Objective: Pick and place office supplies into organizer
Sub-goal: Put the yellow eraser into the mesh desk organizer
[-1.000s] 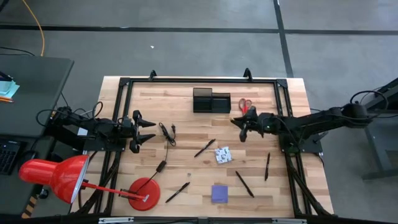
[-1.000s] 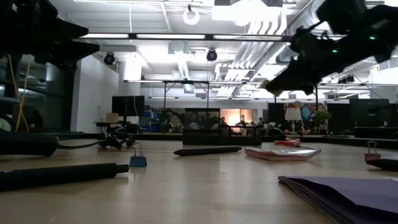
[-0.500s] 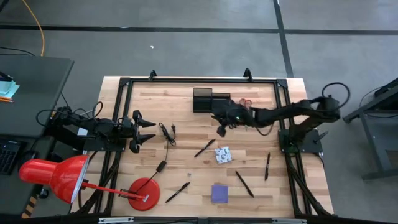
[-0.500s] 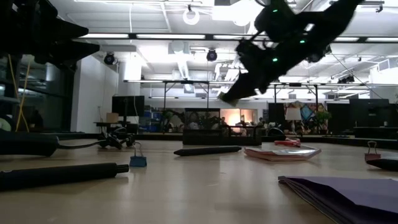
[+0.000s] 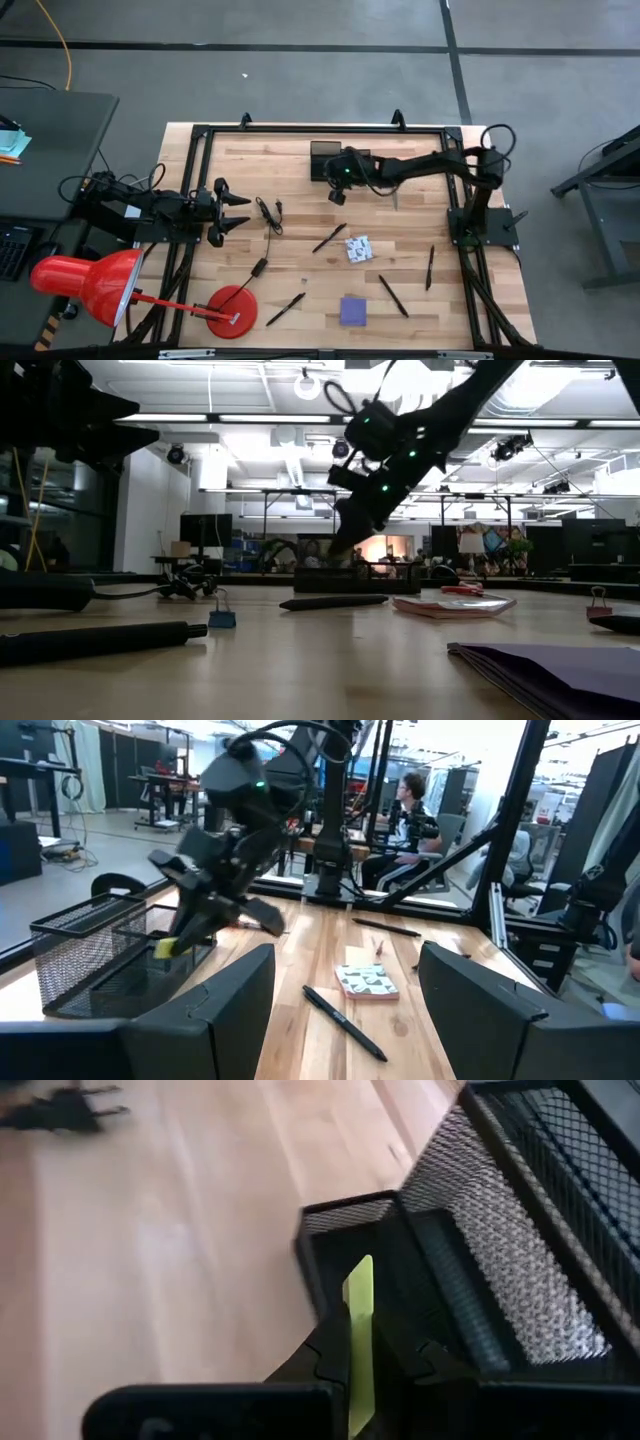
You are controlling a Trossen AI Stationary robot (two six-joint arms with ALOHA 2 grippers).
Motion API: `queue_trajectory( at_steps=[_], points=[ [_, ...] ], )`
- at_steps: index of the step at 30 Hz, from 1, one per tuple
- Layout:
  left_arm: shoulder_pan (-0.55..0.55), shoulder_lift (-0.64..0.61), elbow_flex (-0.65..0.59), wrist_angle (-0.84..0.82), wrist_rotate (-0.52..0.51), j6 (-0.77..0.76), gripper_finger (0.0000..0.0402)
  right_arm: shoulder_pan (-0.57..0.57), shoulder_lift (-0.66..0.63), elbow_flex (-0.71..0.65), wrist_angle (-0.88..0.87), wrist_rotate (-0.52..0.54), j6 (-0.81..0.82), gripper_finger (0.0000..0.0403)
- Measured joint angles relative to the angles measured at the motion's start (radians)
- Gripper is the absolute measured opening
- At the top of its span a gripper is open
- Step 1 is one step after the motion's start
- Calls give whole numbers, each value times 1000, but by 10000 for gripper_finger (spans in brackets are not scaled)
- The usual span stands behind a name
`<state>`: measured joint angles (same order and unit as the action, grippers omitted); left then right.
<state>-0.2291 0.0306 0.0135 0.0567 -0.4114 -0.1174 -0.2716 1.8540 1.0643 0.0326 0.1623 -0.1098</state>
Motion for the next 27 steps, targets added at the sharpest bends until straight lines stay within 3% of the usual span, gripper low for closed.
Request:
queue_trajectory(
  at_steps=[6, 11, 27],
  points=[
    [0, 0, 0, 0, 4, -2, 232, -22, 34, 61, -28, 0, -28, 9],
    [0, 0, 0, 0, 4, -3, 232, -39, 39, 63, -42, -41, -35, 6],
    [0, 0, 0, 0, 4, -3, 232, -52, 38, 63, -28, -37, -41, 39]
  ],
)
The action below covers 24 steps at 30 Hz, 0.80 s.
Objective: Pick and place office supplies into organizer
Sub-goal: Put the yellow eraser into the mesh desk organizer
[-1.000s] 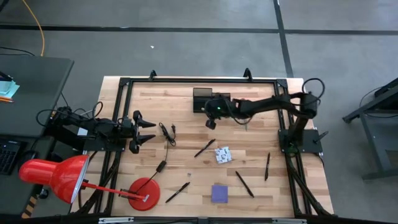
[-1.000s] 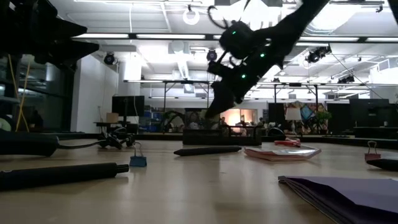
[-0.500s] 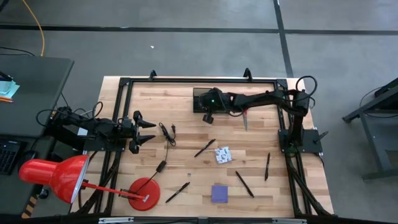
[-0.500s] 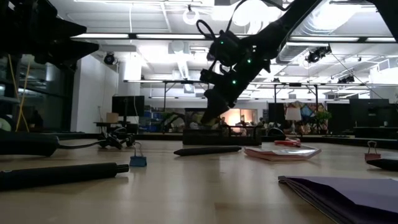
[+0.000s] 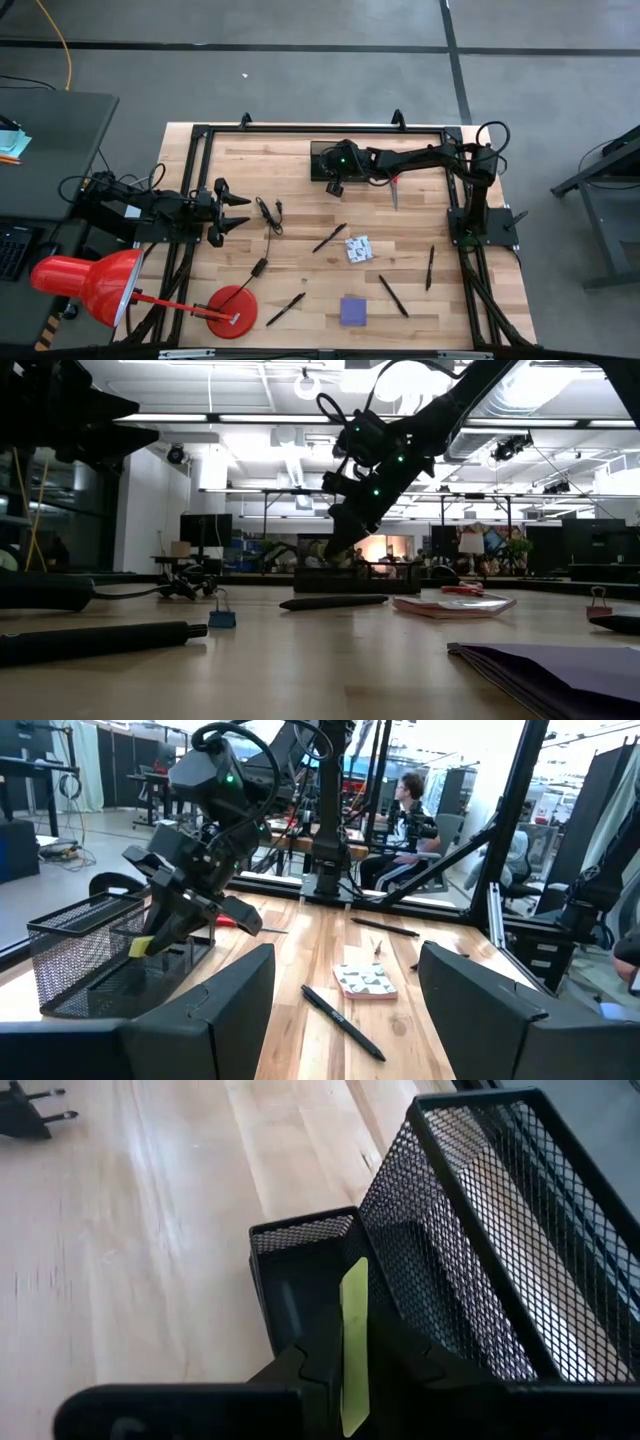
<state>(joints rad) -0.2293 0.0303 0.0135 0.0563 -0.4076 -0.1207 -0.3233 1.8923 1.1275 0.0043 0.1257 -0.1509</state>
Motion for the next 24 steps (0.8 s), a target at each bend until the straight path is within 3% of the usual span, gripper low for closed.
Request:
queue_trajectory(
  at_steps=[24],
  points=[
    [0, 0, 0, 0, 0, 0, 232, -3, 0, 0, 16, -6, 36, 166]
  ],
)
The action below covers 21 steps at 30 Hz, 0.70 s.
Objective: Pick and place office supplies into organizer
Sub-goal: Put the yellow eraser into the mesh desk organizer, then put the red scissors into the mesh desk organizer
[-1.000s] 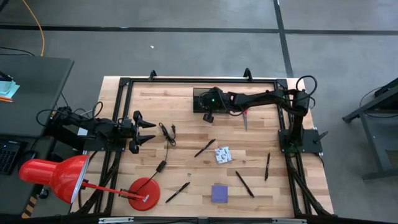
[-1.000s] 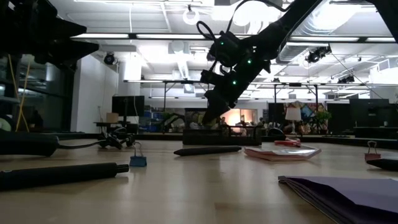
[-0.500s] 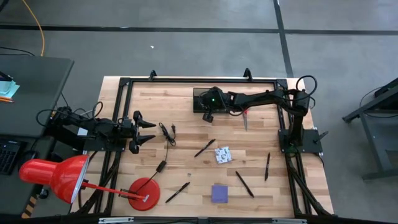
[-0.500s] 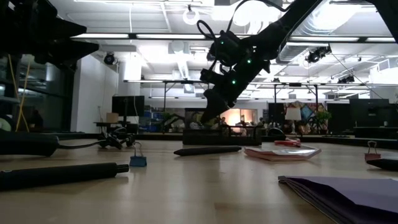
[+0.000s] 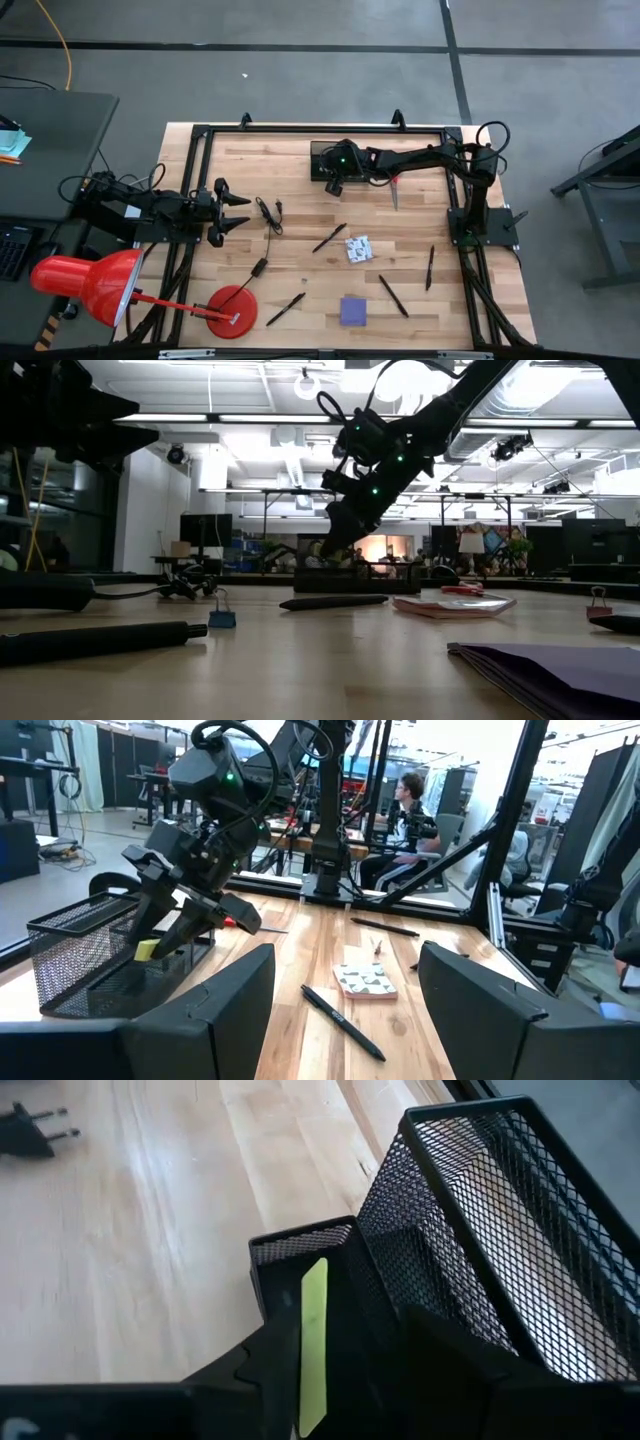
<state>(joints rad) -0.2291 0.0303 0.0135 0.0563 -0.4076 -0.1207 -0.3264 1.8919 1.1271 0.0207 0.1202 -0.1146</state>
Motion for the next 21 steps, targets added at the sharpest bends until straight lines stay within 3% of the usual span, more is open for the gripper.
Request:
queue_trajectory(
  at_steps=[3, 5, 9, 14, 19, 21],
  points=[
    [0, 0, 0, 0, 0, 0, 232, -2, -1, 0, 4, -10, 40, 178],
    [0, 0, 0, 0, 0, 0, 232, -10, -1, 0, 4, -85, 76, 181],
    [0, 0, 0, 0, 0, 0, 232, 6, -1, 0, -32, 48, 64, 172],
    [0, 1, 0, 0, 2, 0, 232, 21, -1, -1, -36, 49, 36, 161],
    [0, 41, 0, 0, 10, -9, 232, 52, -9, -1, -83, 197, 16, 152],
    [0, 63, -1, -1, 10, -17, 232, 55, -15, -1, -97, 187, 42, 150]
  ],
)
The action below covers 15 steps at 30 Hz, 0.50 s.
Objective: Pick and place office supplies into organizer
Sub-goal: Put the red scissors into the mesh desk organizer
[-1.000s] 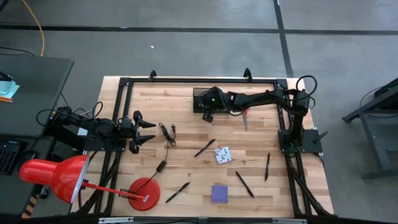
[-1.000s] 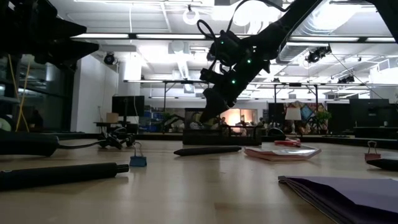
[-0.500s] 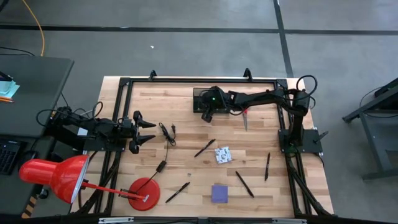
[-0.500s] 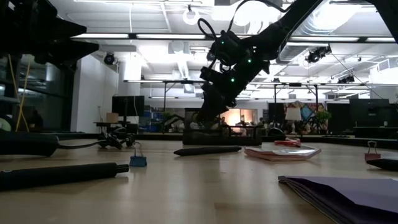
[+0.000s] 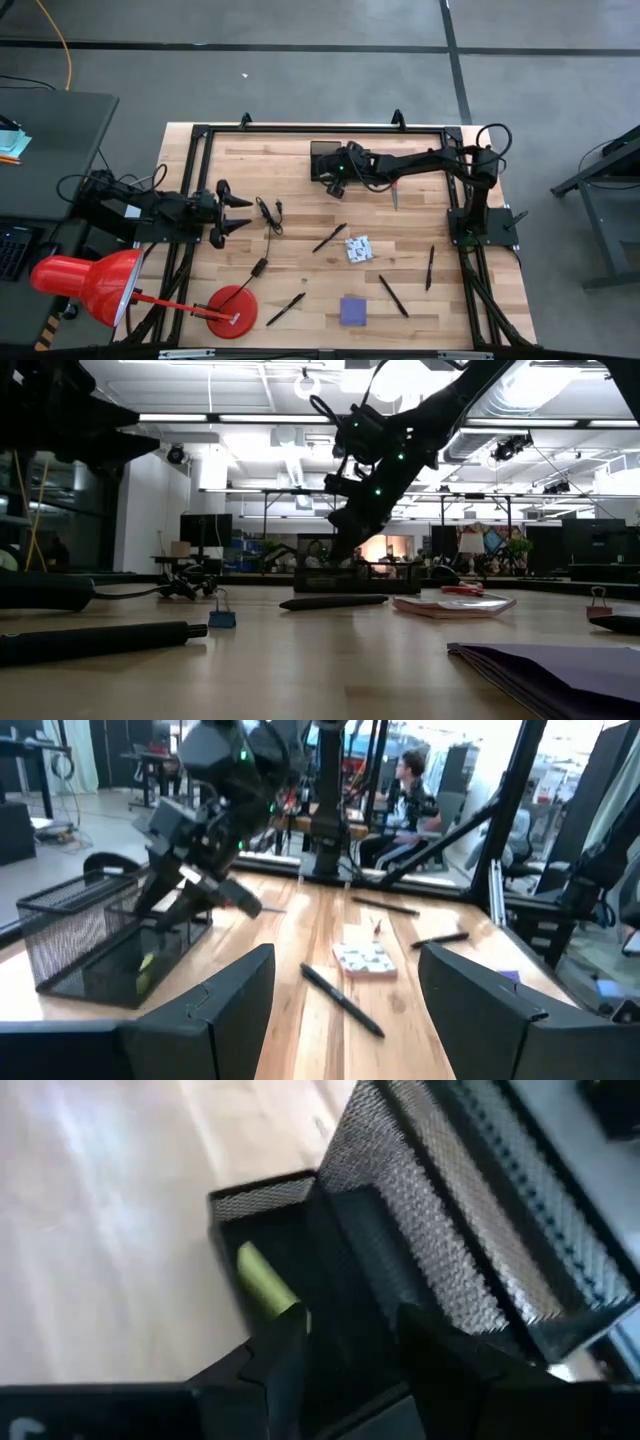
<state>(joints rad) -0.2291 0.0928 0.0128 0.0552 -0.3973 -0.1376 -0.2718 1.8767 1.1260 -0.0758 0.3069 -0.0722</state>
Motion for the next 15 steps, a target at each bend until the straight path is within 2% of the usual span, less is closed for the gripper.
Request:
queue_trajectory(
  at_steps=[3, 5, 8, 11, 13, 15],
  points=[
    [0, 30, 0, 0, 0, -10, 232, 0, -8, 0, -43, -41, 50, 151],
    [0, 47, 0, 1, -2, -25, 232, 1, -21, -9, -78, -5, 69, 151],
    [0, 62, 0, 3, -3, -28, 232, 23, -68, -17, -149, 115, 80, 149],
    [0, 68, 0, 2, -4, -28, 232, 64, -141, -17, -283, 290, 147, 145],
    [0, 69, 0, 1, -6, -28, 232, 96, -188, -16, -400, 405, 230, 142],
    [0, 69, 0, 1, -7, -27, 232, 116, -228, -16, -525, 439, 344, 142]
  ],
)
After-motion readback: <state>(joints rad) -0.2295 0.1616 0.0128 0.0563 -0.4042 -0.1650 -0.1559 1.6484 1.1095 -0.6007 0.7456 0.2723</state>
